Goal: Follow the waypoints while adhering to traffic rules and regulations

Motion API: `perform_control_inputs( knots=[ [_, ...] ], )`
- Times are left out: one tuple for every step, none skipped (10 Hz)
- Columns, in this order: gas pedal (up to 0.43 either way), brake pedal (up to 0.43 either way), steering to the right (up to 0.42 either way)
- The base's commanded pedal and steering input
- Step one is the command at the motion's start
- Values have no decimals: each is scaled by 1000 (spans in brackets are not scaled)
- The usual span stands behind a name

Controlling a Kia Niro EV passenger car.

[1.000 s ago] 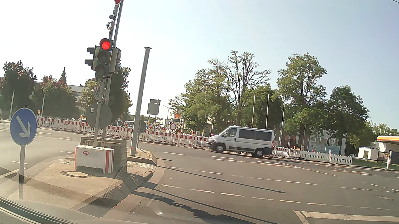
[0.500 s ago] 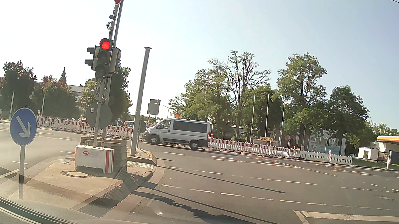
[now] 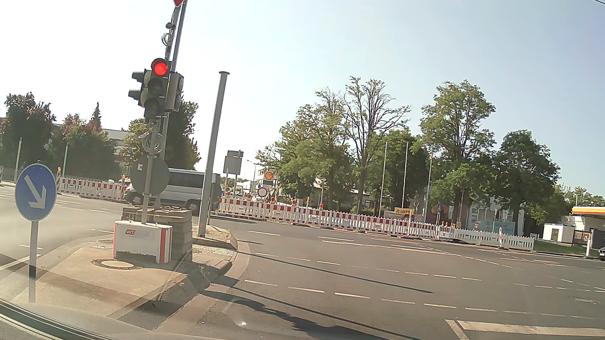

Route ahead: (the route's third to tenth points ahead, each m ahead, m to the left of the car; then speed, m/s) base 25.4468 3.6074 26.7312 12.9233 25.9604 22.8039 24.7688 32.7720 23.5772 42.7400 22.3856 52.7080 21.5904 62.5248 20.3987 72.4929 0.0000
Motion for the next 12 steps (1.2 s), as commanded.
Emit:
perform_control_inputs(
  knots=[
    [0, 384, 6],
    [0, 384, 6],
    [0, 384, 6],
    [0, 384, 6],
    [0, 384, 6],
    [0, 384, 6],
    [0, 384, 6],
    [0, 384, 5],
    [0, 384, 6],
    [0, 384, 5],
    [0, 384, 5],
    [0, 384, 5]
  ],
)
